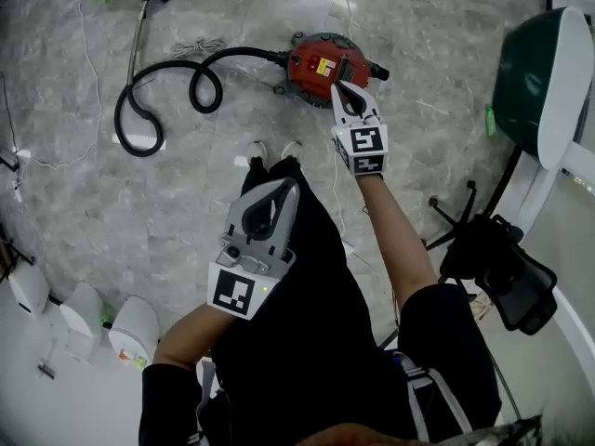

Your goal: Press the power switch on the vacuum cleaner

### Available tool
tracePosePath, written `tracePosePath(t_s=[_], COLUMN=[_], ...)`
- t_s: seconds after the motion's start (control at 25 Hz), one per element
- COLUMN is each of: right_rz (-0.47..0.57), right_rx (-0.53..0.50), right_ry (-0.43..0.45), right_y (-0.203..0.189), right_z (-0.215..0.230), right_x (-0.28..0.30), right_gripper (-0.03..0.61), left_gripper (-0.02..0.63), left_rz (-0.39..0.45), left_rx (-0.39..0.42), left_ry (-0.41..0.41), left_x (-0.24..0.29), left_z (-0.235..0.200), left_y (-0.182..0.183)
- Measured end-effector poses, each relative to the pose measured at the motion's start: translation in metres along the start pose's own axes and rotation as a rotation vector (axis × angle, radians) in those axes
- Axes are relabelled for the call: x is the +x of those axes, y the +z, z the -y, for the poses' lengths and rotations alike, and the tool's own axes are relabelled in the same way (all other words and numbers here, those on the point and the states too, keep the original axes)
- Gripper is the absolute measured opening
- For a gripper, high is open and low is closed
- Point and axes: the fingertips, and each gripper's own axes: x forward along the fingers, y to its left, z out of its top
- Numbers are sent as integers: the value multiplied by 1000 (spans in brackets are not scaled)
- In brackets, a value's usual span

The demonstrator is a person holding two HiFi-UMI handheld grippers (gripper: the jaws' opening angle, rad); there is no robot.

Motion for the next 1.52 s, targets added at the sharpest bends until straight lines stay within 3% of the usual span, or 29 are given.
tracePosePath(t_s=[0.32,0.6,0.76,1.0,1.2,1.52], right_rz=[216,424,477,612,699,713], right_rx=[52,34,72,151,111,68], right_ry=[-133,-112,-126,-155,-171,-177], right_y=[83,145,158,181,214,225], right_z=[-19,-73,-83,-86,-91,-80], right_x=[-124,-235,-276,-311,-322,-318], right_gripper=[20,20,20,20,18,19], left_gripper=[18,18,18,18,18,18], left_rz=[112,103,124,129,178,184], left_rx=[8,56,76,110,175,174], left_ry=[-54,-82,-114,-180,-192,-146], left_x=[2,-17,-15,-8,-12,9], left_z=[14,45,62,81,78,72], left_y=[59,76,78,91,109,113])
